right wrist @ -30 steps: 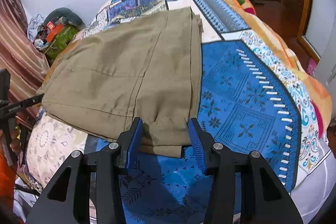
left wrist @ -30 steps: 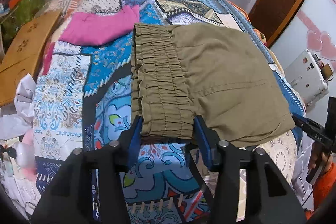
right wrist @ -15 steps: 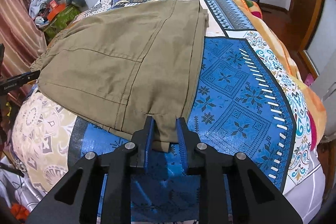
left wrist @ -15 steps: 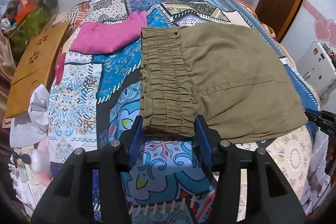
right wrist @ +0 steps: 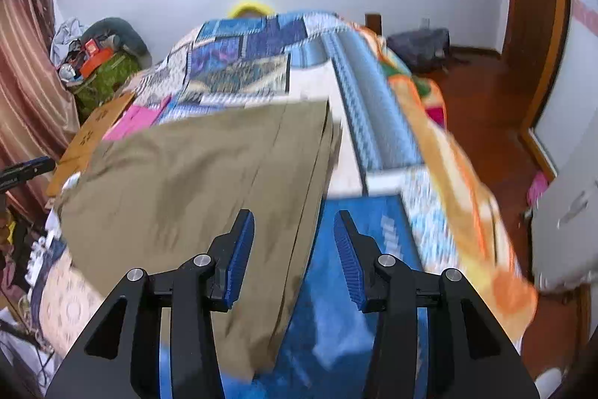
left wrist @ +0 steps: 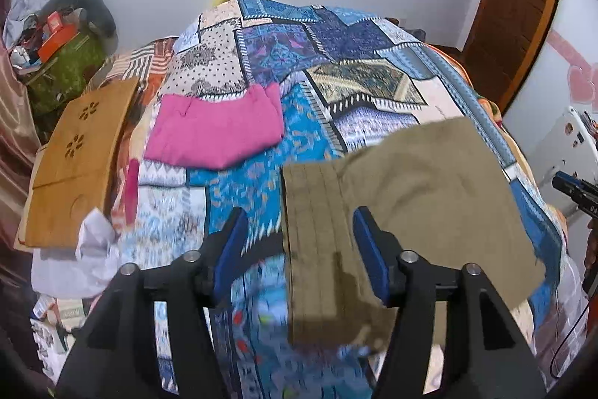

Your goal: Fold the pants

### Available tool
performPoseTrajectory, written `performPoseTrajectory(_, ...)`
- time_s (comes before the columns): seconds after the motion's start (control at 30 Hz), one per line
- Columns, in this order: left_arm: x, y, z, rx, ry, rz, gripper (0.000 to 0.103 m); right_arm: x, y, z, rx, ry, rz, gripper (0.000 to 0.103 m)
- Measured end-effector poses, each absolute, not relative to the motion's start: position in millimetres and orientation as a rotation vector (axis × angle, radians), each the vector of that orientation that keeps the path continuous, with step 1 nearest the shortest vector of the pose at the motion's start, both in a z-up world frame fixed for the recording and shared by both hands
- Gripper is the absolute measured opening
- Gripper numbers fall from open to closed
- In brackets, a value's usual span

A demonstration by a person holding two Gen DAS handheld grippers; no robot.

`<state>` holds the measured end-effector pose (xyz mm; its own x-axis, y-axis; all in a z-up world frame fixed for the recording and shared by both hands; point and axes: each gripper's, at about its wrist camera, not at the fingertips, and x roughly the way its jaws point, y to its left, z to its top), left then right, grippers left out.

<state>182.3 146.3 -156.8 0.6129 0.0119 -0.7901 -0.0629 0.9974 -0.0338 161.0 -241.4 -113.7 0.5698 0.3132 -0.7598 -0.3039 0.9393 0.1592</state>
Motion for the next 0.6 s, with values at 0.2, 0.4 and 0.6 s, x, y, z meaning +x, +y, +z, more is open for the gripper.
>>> performPoseTrajectory(0.2,229.9,150.3,-178.8,-0.055,0.964,0.032,0.063,217.8,-225.5,-120.5,-0.016,0.896,0.371,0.041)
performPoseTrajectory(0.4,262.0,154.1,-210.5,-0.096,1.035,-0.005,0.063,272.2,-207.7,-142.9,-0.043,0.935,0.391,0.041)
performPoseTrajectory(0.6,281.9,152.7,-232.5,-0.104,1.080,-0.055,0.063,320.9,-188.7,-171.8,-0.088,0.990,0.402,0.041)
